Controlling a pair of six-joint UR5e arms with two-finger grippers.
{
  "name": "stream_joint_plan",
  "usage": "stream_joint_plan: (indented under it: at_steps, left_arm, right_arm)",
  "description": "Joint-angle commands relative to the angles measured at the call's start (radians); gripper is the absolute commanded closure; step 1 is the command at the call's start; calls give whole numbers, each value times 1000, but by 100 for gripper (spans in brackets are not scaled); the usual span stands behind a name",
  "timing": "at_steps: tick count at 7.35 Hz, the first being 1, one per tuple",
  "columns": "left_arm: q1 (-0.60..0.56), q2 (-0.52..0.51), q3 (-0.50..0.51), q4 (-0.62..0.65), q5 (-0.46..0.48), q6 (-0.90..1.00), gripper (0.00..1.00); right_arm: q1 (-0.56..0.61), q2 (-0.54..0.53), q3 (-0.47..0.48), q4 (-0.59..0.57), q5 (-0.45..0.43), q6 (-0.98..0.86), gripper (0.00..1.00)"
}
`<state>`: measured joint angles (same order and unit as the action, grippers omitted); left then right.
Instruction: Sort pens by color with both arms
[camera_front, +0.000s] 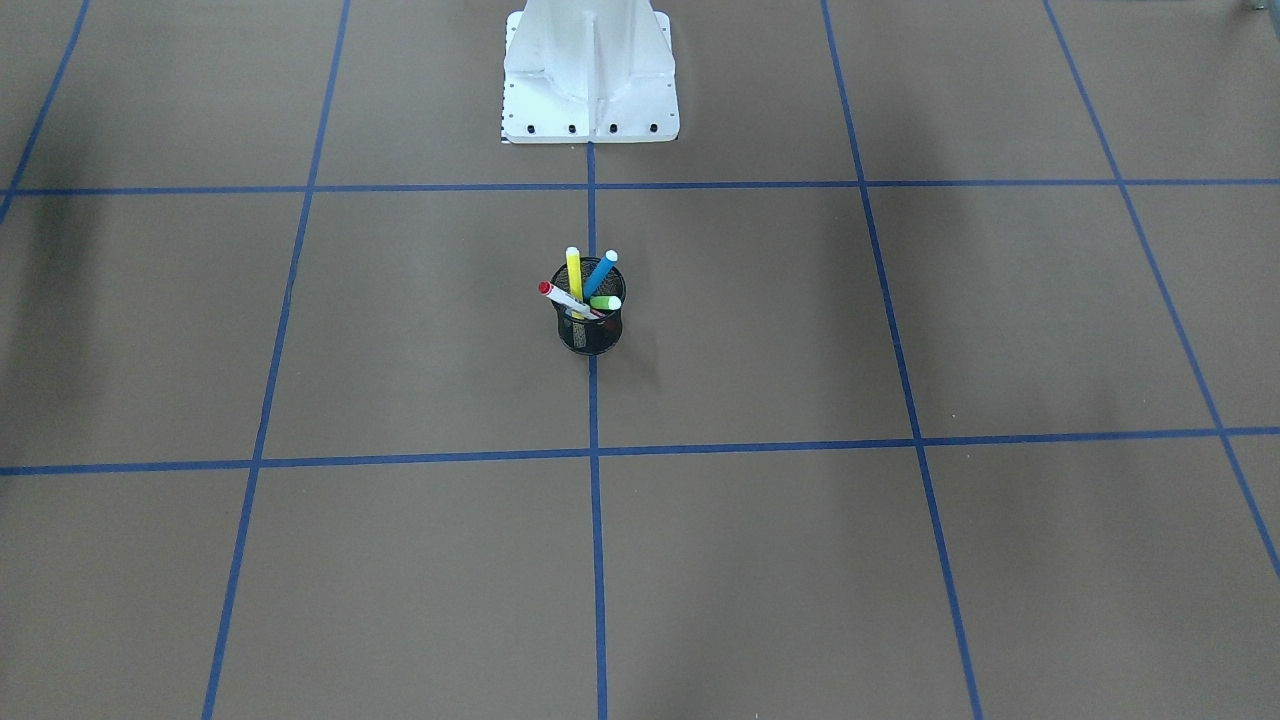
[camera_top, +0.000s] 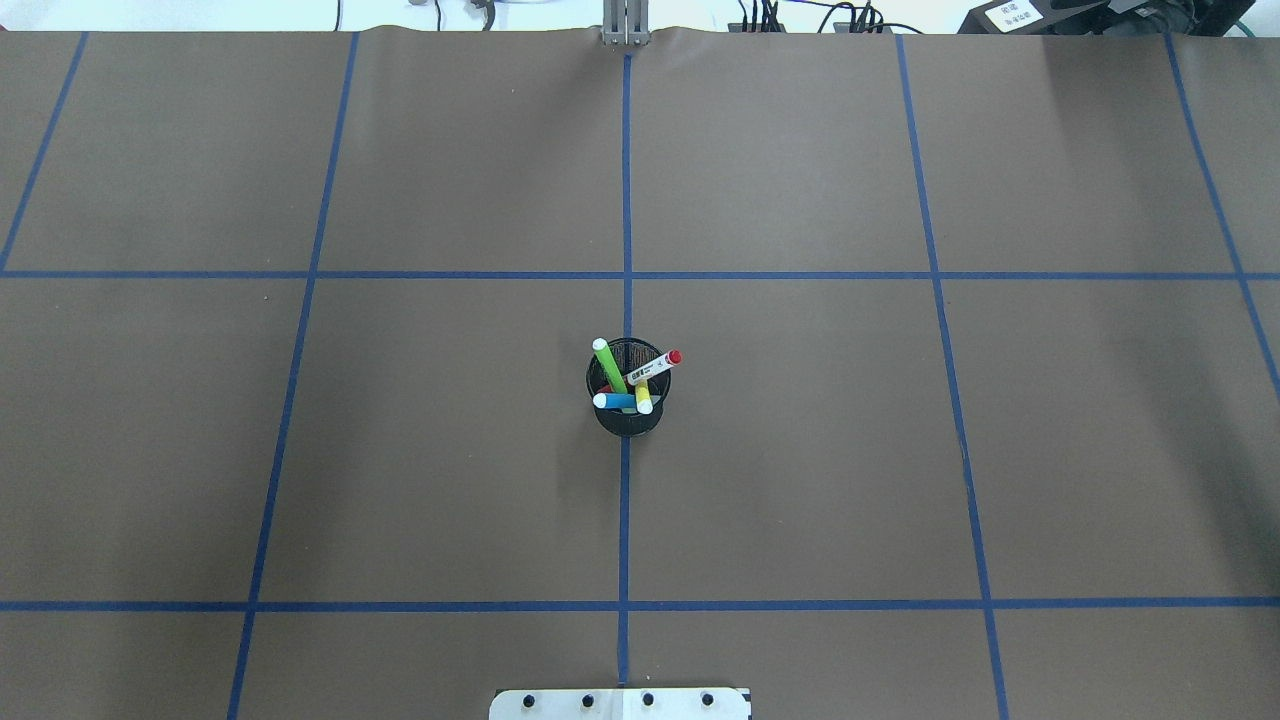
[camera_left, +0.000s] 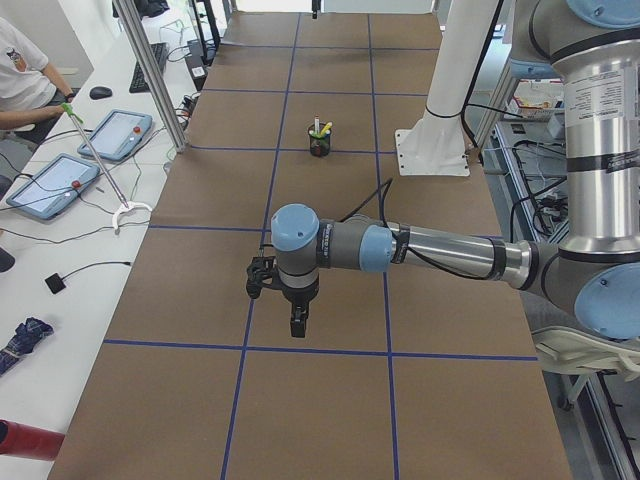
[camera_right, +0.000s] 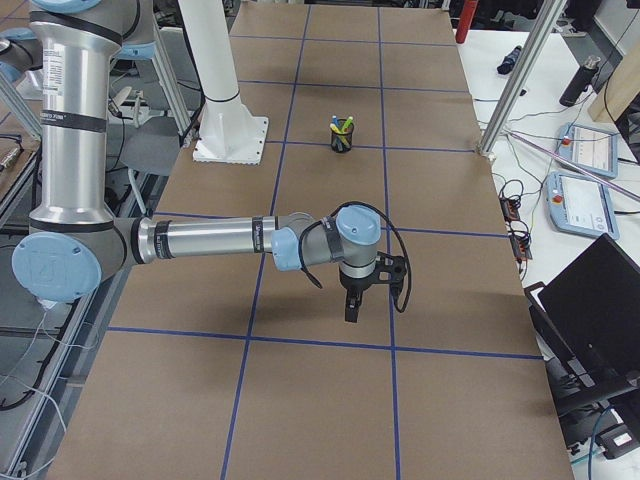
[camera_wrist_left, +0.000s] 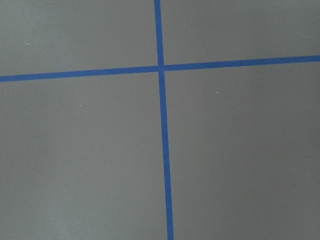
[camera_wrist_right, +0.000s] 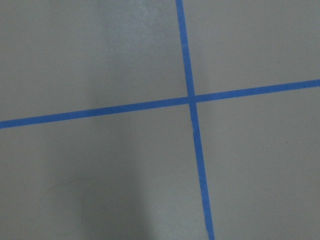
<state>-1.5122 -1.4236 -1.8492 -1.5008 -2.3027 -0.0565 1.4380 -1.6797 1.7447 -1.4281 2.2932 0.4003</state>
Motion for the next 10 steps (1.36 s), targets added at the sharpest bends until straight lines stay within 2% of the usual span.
stream_joint_plan:
  at_steps: [1, 6, 8, 10]
  left_arm:
    - [-3, 8, -7, -10, -4, 7, 0]
    - [-2, 3, -13, -15, -6, 7, 0]
    - [-2, 3, -24, -15, -6, 7, 0]
    - [0, 0, -27, -15, -7, 6, 0]
  right_arm:
    - [1, 1, -2, 1, -3, 2, 0]
    - [-1, 0, -39, 32, -5, 3, 0]
    - [-1, -12, -28, 49, 32, 2, 0]
    - [-1, -14, -25, 63, 31, 14, 0]
